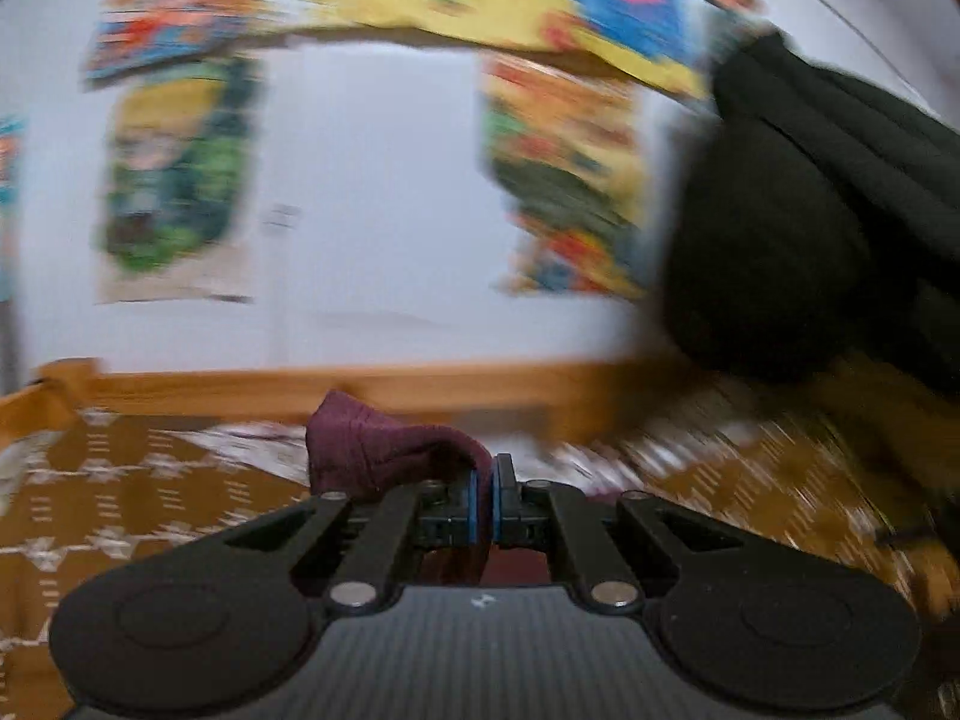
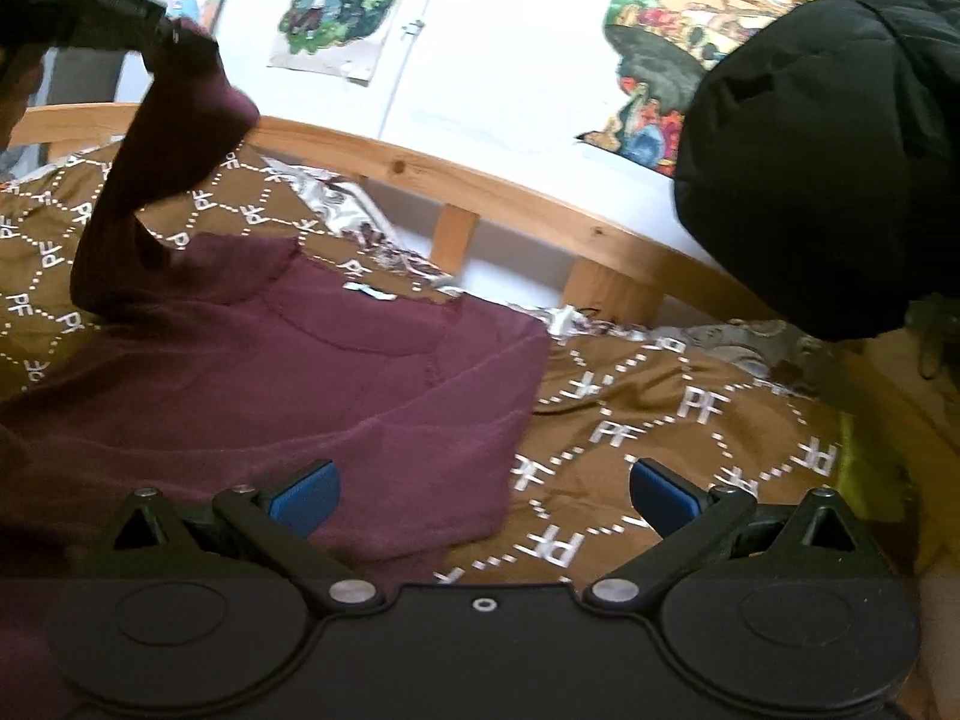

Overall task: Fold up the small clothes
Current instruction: 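Fold the held sleeve across the shirt body with the left tool and release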

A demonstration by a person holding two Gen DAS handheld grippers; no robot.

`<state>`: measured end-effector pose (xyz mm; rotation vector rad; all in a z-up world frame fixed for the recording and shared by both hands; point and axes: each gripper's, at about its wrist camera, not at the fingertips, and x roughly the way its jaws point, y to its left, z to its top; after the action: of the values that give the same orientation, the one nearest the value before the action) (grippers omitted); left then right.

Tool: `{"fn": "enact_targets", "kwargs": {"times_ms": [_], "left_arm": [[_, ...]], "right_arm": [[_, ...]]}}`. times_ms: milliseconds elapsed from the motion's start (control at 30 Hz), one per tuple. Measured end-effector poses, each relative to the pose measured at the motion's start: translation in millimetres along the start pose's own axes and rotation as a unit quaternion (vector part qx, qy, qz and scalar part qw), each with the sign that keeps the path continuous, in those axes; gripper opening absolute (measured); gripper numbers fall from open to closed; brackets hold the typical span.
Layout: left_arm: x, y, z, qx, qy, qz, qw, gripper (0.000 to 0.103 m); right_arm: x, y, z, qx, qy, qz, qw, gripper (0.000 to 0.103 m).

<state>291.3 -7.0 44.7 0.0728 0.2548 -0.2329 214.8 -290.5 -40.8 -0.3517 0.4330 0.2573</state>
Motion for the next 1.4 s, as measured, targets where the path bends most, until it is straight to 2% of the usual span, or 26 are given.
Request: {"fn": "enact_targets", "kwargs": {"times_ms": [100, 167, 333, 633, 667, 700, 733, 800, 867, 933, 1033, 1100, 1233, 1333, 1400], "left_arm": [[3, -37, -25, 0.039, 0.031, -0.048, 0.9976, 0.004], [6, -54, -44, 0.044, 0.059, -0.069, 0.9949, 0.004], [14, -75, -89, 0.016, 0.151, -0.088, 0.9845, 0.004], [6, -83, -119, 0.046, 0.201, -0.099, 0.9734, 0.007], [2, -83, -122, 0.046, 0.204, -0.104, 0.9724, 0.009], [1, -84, -123, 0.048, 0.206, -0.11, 0.9711, 0.017], [0, -85, -124, 0.055, 0.206, -0.114, 0.9704, 0.03], [-6, -92, -123, 0.08, 0.196, -0.123, 0.9695, 0.048], [-13, -101, -124, 0.123, 0.176, -0.133, 0.9676, 0.051], [-20, -114, -127, 0.181, 0.159, -0.141, 0.9604, 0.052], [-29, -132, -134, 0.262, 0.138, -0.172, 0.9395, 0.053], [-33, -140, -141, 0.311, 0.146, -0.197, 0.9182, 0.054], [-34, -140, -150, 0.345, 0.184, -0.226, 0.8922, 0.055], [-38, -134, -154, 0.346, 0.194, -0.217, 0.8922, 0.055], [-40, -126, -153, 0.323, 0.208, -0.211, 0.8987, 0.059]], "right_arm": [[-3, -8, -5, 0.009, 0.01, -0.014, 1.0, 0.102], [-4, -11, -8, 0.012, 0.015, -0.018, 1.0, 0.102], [-4, -17, -11, 0.027, 0.024, -0.024, 0.999, 0.102], [4, -16, -5, 0.056, 0.024, -0.009, 0.998, 0.102], [4, -15, -5, 0.056, 0.024, -0.006, 0.998, 0.102], [5, -14, -5, 0.057, 0.025, -0.003, 0.998, 0.102], [6, -13, -5, 0.057, 0.026, 0.0, 0.998, 0.102], [7, -10, -4, 0.057, 0.026, 0.005, 0.998, 0.102], [9, -7, -3, 0.055, 0.027, 0.011, 0.998, 0.102], [9, -5, -2, 0.049, 0.027, 0.015, 0.998, 0.102], [10, -4, -1, 0.043, 0.026, 0.016, 0.999, 0.102], [10, -6, -1, 0.047, 0.027, 0.014, 0.998, 0.102], [9, -9, -5, 0.055, 0.034, 0.011, 0.998, 0.102], [7, -9, -8, 0.052, 0.038, 0.012, 0.998, 0.102], [6, -8, -9, 0.053, 0.04, 0.018, 0.998, 0.102]]}}
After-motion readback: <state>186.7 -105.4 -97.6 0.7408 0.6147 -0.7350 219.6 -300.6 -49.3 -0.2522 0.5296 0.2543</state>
